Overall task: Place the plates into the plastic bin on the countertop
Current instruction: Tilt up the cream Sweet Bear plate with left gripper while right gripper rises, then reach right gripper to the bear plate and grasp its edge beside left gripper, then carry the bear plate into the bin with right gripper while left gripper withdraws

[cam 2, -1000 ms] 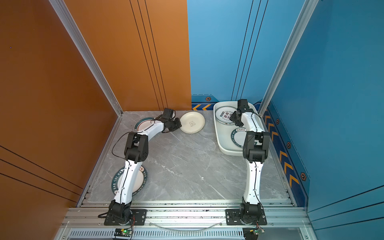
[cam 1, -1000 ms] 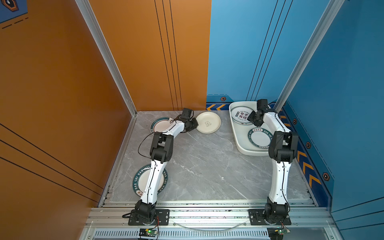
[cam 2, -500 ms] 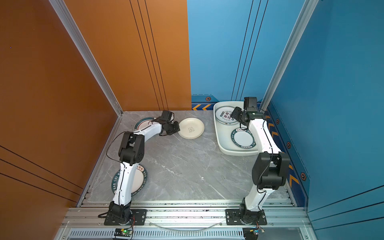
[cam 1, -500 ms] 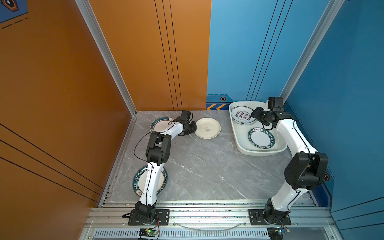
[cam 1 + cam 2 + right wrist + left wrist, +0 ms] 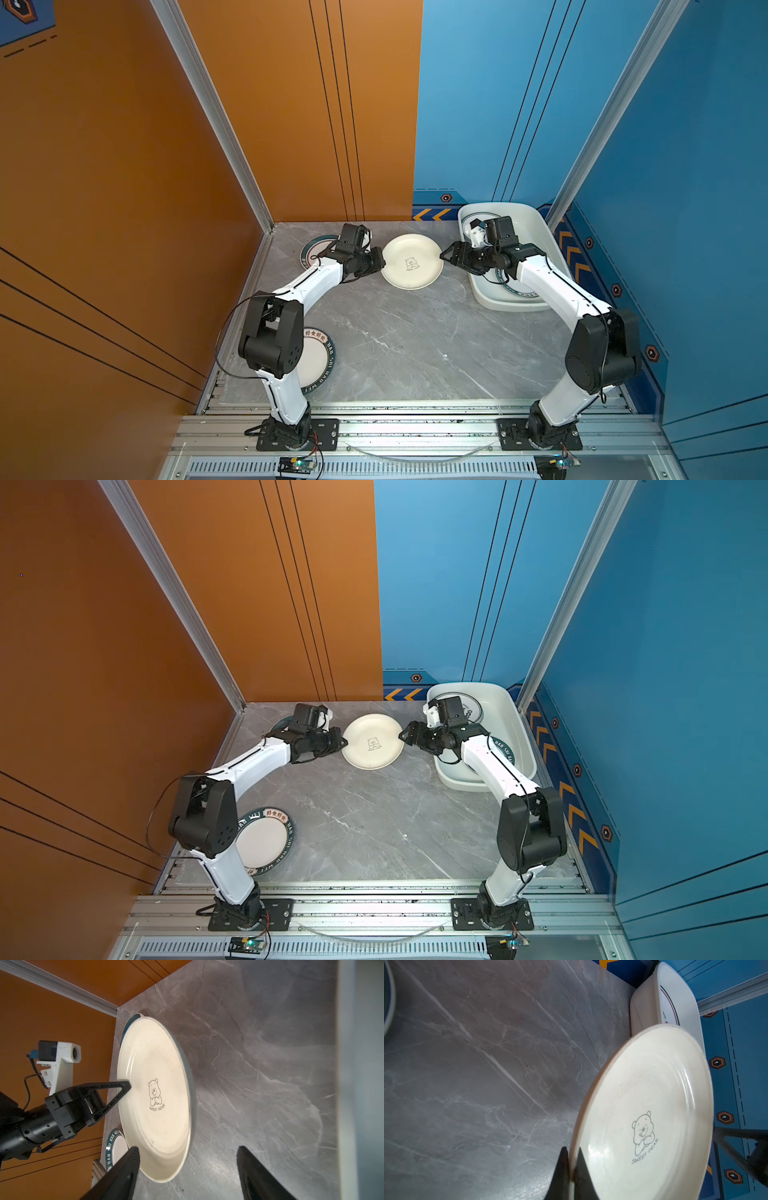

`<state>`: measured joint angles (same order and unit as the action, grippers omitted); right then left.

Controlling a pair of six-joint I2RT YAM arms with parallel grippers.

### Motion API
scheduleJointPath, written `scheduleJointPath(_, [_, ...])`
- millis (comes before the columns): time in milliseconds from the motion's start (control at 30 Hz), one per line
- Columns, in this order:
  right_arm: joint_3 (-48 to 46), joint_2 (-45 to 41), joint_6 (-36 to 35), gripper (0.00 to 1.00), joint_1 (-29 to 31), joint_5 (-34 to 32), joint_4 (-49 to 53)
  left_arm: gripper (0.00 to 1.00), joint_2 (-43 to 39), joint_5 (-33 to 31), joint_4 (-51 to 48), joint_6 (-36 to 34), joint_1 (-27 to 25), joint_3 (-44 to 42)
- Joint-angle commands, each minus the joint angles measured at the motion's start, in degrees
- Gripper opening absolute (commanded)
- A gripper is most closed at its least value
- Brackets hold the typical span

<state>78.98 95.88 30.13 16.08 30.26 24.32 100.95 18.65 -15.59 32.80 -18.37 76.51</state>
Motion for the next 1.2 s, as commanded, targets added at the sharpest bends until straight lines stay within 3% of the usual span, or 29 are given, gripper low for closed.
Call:
scheduleJointPath(0, [-0.69,-1.54,1.2,0.76,1.85,2.44,-2.62,0.0,-4.05,2.53,0.27,-1.45,-0.39,-2.46])
scheduleJointPath(167, [-0.06,0.49,2.52,0.75,4.41,4.11,-4.05,0.0,-7.22,3.35,-0.33,-1.07,-0.7,-3.35])
scheduleJointPath(300, [0.96,2.74,2.92,0.66,6.04,6.0,-4.28,0.0,-8.08,4.15,-0.49,-0.82,-1.04,-3.21])
scheduleJointPath(467, [1.87,4.06,3.16,0.33,6.78,7.08,-4.1,0.0,-9.42,4.74,-1.19,-0.89,-1.23,-2.77])
scheduleJointPath(600, [2.05,4.19,3.36,0.16,6.86,7.0,-4.01,0.0,-10.39,4.57,-1.96,-1.21,-1.32,-2.33])
scheduleJointPath(733, [2.79,4.15,3.27,0.0,6.7,6.66,-3.32,0.18,-11.42,3.95,-2.61,-1.7,-1.31,-2.18])
scheduleJointPath(967, [4.23,1.84,3.69,0.0,1.59,2.96,-2.7,0.75,-13.7,-3.03,-6.87,-3.61,0.61,-4.18])
scheduleJointPath(1033, [5.25,0.89,3.62,0.0,-1.86,0.77,-1.77,0.81,-14.31,-5.95,-8.37,-3.83,2.25,-5.37])
scheduleJointPath(1167, [8.56,0.85,4.26,0.0,-10.18,-6.88,1.15,0.84,-15.9,-9.56,-8.1,-1.95,7.5,-10.02])
